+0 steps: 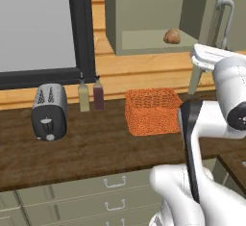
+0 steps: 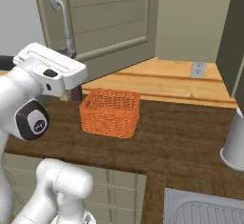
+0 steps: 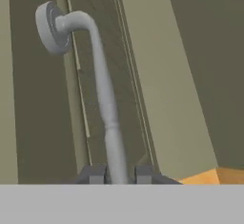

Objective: Open the cabinet, pick up the bread from the cabinet and place it in the basket. Then move the basket to the dining counter.

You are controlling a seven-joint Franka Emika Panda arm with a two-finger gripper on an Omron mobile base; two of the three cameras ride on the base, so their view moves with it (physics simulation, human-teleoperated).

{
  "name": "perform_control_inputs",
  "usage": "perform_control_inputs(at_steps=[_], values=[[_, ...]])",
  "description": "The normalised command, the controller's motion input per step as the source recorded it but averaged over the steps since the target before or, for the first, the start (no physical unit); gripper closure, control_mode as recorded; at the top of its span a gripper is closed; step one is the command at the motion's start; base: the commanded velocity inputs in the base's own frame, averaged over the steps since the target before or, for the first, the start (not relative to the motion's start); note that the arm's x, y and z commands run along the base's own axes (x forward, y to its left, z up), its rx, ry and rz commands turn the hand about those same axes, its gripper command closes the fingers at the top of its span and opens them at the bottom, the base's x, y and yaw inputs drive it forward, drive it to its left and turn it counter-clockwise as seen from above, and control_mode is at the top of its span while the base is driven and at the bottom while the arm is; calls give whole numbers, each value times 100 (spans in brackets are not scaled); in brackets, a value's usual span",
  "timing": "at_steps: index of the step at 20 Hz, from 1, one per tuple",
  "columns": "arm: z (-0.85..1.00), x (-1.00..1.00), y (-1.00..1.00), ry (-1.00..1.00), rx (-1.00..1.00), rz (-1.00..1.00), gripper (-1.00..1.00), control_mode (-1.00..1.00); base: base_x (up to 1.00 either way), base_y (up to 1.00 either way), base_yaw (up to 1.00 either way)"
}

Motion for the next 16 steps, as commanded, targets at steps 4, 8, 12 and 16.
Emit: perform_control_inputs(at_steps=[4,8,12,16], values=[[0,-100,5,11,1,-6,-100,-100,0,0,0],[0,-100,68,10,0,-20,-100,-100,0,0,0],[1,-79,100,6,-1,-28,-100,-100,0,0,0],[18,12,98,0,-1,-39,-100,-100,0,0,0]])
